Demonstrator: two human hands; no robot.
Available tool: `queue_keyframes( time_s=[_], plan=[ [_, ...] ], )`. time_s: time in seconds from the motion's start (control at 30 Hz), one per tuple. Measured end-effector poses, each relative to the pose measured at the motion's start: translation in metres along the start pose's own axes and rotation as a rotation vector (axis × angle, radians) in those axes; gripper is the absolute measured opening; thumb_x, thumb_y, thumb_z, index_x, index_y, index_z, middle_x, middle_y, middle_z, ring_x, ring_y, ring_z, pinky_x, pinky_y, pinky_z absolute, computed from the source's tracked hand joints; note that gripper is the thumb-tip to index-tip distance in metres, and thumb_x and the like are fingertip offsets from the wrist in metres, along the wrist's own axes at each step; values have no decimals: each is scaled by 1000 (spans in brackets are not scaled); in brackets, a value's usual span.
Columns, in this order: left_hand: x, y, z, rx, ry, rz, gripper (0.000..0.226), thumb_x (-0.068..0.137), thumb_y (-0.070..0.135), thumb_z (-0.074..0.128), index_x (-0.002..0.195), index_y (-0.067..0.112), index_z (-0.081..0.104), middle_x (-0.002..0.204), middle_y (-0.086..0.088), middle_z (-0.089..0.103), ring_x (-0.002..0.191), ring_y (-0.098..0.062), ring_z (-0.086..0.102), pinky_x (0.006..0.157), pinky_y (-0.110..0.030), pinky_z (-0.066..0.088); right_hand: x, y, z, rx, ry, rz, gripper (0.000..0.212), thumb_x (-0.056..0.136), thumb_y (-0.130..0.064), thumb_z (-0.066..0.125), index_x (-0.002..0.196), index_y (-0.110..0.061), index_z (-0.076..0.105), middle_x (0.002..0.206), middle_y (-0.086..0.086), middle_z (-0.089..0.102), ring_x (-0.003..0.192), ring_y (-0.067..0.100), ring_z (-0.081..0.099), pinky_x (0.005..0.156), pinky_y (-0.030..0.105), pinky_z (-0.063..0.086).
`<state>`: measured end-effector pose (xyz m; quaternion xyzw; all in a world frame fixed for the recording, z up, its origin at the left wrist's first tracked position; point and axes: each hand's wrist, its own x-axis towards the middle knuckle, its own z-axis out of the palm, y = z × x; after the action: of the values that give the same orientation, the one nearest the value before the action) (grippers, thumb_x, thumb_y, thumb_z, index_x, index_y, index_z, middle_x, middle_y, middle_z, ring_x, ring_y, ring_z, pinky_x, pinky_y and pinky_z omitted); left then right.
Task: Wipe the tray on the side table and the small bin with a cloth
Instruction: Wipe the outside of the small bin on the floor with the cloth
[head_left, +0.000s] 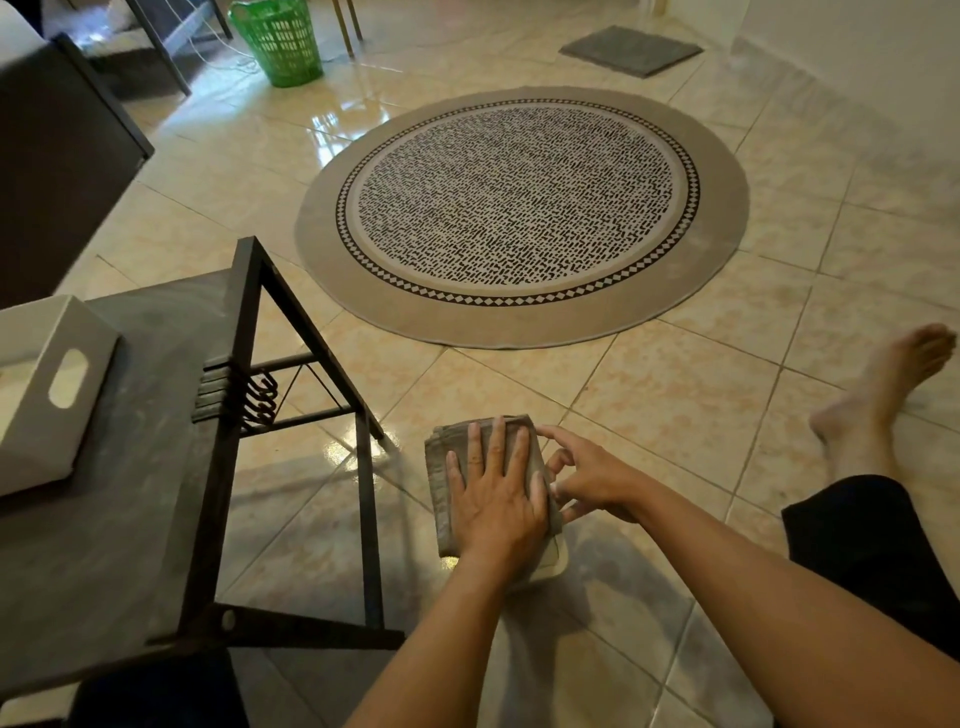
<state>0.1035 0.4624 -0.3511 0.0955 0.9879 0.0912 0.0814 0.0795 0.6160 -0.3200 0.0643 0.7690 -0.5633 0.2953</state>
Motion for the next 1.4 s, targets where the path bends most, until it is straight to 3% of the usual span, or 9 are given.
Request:
queue_keyframes(
  time_s=[0.23, 0.4, 0.57, 0.73, 0.9, 1.07, 1.3, 1.4],
  plan=[
    [12, -34, -13, -21, 23, -3, 71, 94, 66, 16, 154, 40, -10, 164, -2, -20, 150, -24, -18, 120, -48, 1, -2, -1, 2, -9, 9, 7, 84, 86, 14, 60, 150, -35, 33, 103, 14, 53, 83, 24, 68, 69, 46, 65],
    [-3, -22, -3, -5, 42, 63, 68, 95, 65, 11, 153, 41, -15, 162, -1, -28, 145, -25, -32, 119, -51, -11, -2, -3, 4, -23, 6, 6, 83, 87, 14, 58, 151, -33, 32, 103, 13, 52, 86, 25, 67, 68, 44, 65],
    [11, -18, -8, -4, 14, 25, 67, 97, 58, 14, 154, 36, -16, 162, -1, -26, 146, -23, -31, 119, -52, -14, -2, -3, 4, -37, 15, 11, 86, 86, 14, 58, 152, -33, 30, 105, 15, 53, 88, 27, 67, 73, 49, 64],
    [1, -21, -1, -60, 27, -29, 69, 94, 61, 9, 153, 37, -15, 162, 0, -28, 144, -20, -34, 120, -52, -10, 3, -5, 5, -66, 22, 9, 87, 85, 10, 63, 150, -38, 32, 105, 8, 51, 86, 23, 66, 66, 36, 64],
    [8, -43, -9, -106, 72, -4, 71, 94, 60, 20, 154, 40, -11, 163, 2, -23, 147, -21, -27, 118, -46, -14, 11, -9, 2, -85, -12, 2, 87, 84, 11, 65, 147, -40, 34, 109, 10, 49, 79, 21, 69, 62, 32, 63],
    [0, -32, 1, -34, 62, 32, 70, 92, 66, 13, 153, 42, -12, 163, 1, -24, 144, -29, -34, 116, -51, -16, 10, -11, 0, -91, -12, 1, 87, 82, 15, 63, 145, -40, 37, 108, 13, 52, 79, 23, 69, 64, 37, 64],
    [12, -28, -6, -42, 24, -24, 69, 95, 61, 13, 153, 37, -17, 163, 0, -25, 145, -25, -33, 120, -53, -10, 6, -11, 3, -103, 15, -11, 85, 84, 15, 63, 147, -36, 36, 110, 17, 53, 83, 27, 68, 69, 43, 65],
    [-4, -19, 2, -37, 38, 1, 70, 94, 62, 10, 154, 36, -16, 161, 1, -31, 143, -23, -37, 118, -53, -14, 6, -12, 3, -94, 19, -11, 84, 84, 15, 62, 146, -36, 36, 114, 19, 53, 86, 29, 69, 69, 45, 65]
  ],
)
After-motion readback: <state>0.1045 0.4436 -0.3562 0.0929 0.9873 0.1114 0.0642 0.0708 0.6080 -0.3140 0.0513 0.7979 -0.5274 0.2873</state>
